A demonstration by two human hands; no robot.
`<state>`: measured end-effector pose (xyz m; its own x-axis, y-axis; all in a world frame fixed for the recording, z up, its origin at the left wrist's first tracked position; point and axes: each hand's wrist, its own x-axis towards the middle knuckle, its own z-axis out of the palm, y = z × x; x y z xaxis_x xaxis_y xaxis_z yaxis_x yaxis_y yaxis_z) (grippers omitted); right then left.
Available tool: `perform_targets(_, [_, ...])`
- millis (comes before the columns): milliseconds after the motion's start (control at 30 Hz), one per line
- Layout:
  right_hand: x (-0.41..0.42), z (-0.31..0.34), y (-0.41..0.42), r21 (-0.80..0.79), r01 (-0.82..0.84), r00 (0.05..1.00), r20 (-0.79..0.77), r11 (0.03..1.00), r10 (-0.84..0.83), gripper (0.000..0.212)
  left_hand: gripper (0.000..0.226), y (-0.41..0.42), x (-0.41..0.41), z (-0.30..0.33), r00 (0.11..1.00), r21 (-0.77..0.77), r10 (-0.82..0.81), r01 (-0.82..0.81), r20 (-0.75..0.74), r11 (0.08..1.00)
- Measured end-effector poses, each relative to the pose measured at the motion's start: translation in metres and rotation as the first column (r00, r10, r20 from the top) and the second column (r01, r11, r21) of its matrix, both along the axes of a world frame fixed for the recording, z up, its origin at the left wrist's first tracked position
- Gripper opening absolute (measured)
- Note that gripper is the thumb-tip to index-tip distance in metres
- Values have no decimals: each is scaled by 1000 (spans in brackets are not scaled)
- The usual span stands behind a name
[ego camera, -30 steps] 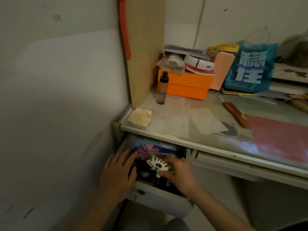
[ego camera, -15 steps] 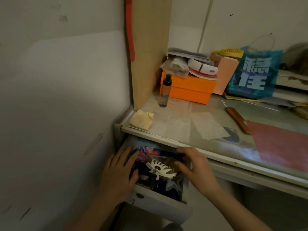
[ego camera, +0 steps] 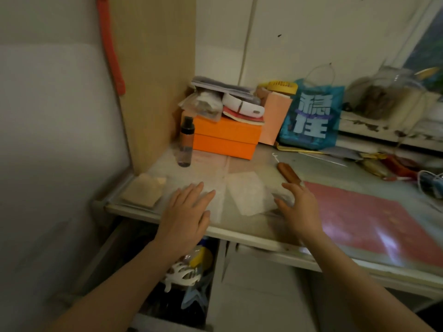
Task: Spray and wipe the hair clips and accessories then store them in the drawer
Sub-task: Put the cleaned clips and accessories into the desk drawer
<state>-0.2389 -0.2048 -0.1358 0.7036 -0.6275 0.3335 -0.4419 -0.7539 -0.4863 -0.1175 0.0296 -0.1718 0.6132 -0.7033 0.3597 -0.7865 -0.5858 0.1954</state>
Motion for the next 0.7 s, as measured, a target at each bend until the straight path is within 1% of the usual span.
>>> perform_targets(67, [3, 0, -20, 1, 39, 999, -33, 999, -39, 41, 51, -15, 8, -3, 1000, 16, 0, 0, 15, 1000])
perform_targets(233, [11, -2, -57, -2, 116, 989, -87, 993, -116, 37, 56, -39, 21, -12, 1000, 46, -1, 0, 25, 999])
perform_targets(433, [20, -14, -85, -32, 208, 964, -161, 978, -210, 36, 57, -45, 22, -17, 999, 59, 32, -33, 32, 998])
perform_targets(567, [27, -19, -91, -71, 260, 950, -162, 963, -268, 30, 57, -45, 22, -17, 999, 55, 30, -31, 25, 998])
perform_targets(700, [28, -10, -91, 9, 269, 947, -183, 963, -263, 18, 58, -44, 23, -19, 999, 51, 31, -33, 32, 998])
